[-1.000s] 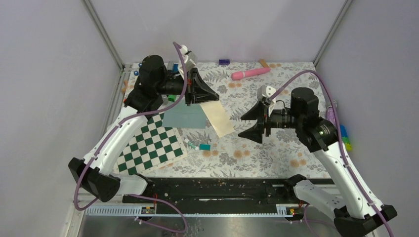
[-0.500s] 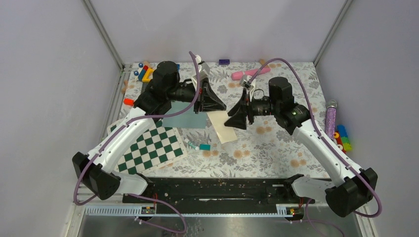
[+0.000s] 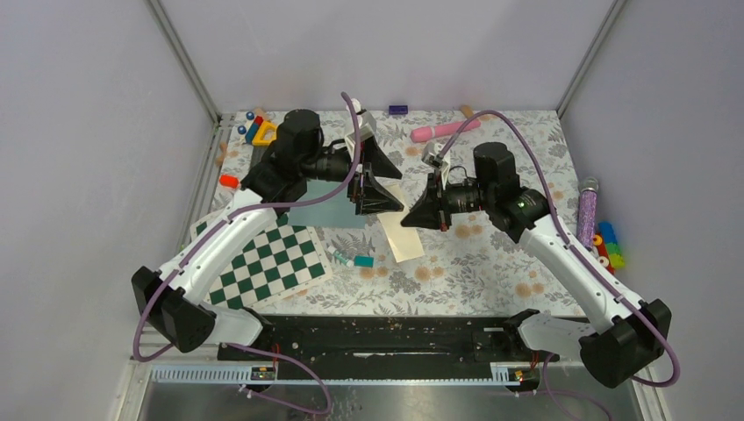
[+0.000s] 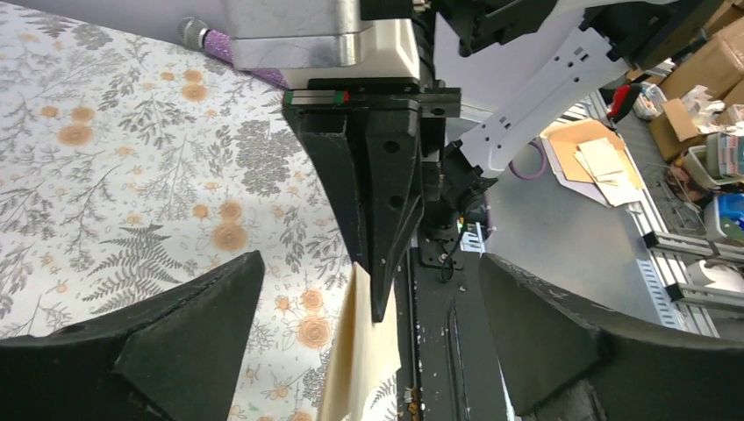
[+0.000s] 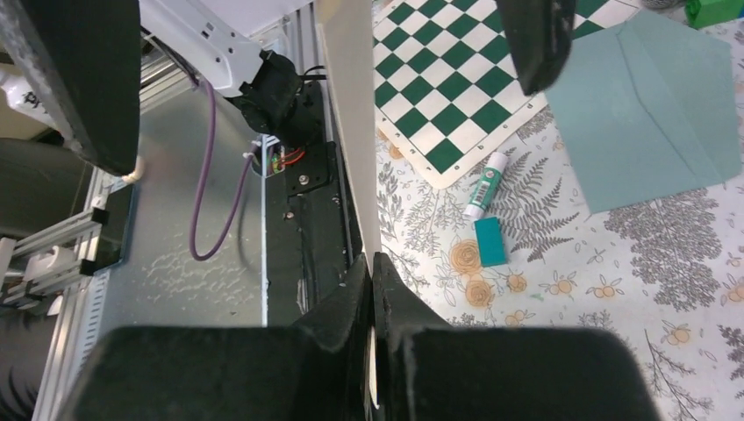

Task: Place the letter into the envelope and seal it
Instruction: Place the letter at the center of the board.

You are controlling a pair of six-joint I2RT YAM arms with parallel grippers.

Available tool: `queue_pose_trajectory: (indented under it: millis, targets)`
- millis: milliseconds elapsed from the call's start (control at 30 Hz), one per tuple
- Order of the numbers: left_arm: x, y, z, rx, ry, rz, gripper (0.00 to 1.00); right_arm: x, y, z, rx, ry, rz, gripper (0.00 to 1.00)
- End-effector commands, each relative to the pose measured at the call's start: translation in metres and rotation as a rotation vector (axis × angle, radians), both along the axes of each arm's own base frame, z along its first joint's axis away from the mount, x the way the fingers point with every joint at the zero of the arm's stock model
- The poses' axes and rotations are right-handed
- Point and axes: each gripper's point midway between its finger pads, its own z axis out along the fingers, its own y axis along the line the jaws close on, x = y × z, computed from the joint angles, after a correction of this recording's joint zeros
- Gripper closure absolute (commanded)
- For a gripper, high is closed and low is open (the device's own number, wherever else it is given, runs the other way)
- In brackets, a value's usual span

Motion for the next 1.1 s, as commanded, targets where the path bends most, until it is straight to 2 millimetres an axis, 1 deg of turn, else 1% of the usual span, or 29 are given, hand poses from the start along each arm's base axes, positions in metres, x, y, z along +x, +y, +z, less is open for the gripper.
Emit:
queue_pose_trajectory:
  millis: [0,67,167,233,300,367,467,500,567,633,700,733,800,933,967,1067]
  targets:
    - [0.010,0.014,0.027,-0.042,-0.078,0.066,0.01,0.002,-0.009,0.002,-0.036,-0.041,-0.054,1.00]
    - [0.018,0.029,0.037,-0.062,-0.097,0.116,0.01,0.010,-0.016,-0.004,-0.062,-0.024,-0.098,1.00]
    - [0.034,0.059,0.050,-0.080,-0.138,0.222,0.01,0.025,-0.030,-0.023,-0.119,0.043,-0.180,1.00]
    - [0.047,0.077,0.046,-0.066,-0.156,0.295,0.01,0.037,-0.040,-0.041,-0.171,0.098,-0.250,1.00]
    - [0.061,0.094,0.036,-0.033,-0.162,0.367,0.01,0.051,-0.054,-0.061,-0.238,0.151,-0.329,1.00]
    - [0.072,0.109,0.020,0.013,-0.150,0.419,0.01,0.065,-0.070,-0.081,-0.312,0.200,-0.416,1.00]
    - [0.090,0.129,-0.010,0.122,-0.152,0.500,0.01,0.086,-0.099,-0.110,-0.466,0.236,-0.542,1.00]
    - [0.093,0.133,-0.019,0.153,-0.149,0.515,0.01,0.091,-0.106,-0.120,-0.504,0.257,-0.565,1.00]
    - [0.106,0.145,-0.039,0.223,-0.144,0.584,0.01,0.098,-0.118,-0.138,-0.554,0.314,-0.595,1.00]
    - [0.113,0.151,-0.056,0.271,-0.139,0.608,0.01,0.101,-0.124,-0.159,-0.589,0.403,-0.601,1.00]
    - [0.115,0.154,-0.075,0.309,-0.135,0.606,0.01,0.101,-0.126,-0.174,-0.602,0.494,-0.590,1.00]
    - [0.117,0.155,-0.081,0.324,-0.140,0.604,0.01,0.100,-0.127,-0.180,-0.611,0.535,-0.580,1.00]
    - [0.124,0.156,-0.090,0.350,-0.150,0.603,0.01,0.098,-0.132,-0.190,-0.639,0.593,-0.571,1.00]
    - [0.144,0.157,-0.106,0.400,-0.175,0.588,0.01,0.101,-0.146,-0.202,-0.650,0.651,-0.603,0.99]
    - [0.151,0.157,-0.109,0.412,-0.178,0.588,0.01,0.102,-0.150,-0.203,-0.656,0.658,-0.621,0.94]
    - [0.173,0.155,-0.121,0.446,-0.180,0.580,0.01,0.105,-0.160,-0.208,-0.677,0.663,-0.654,0.75]
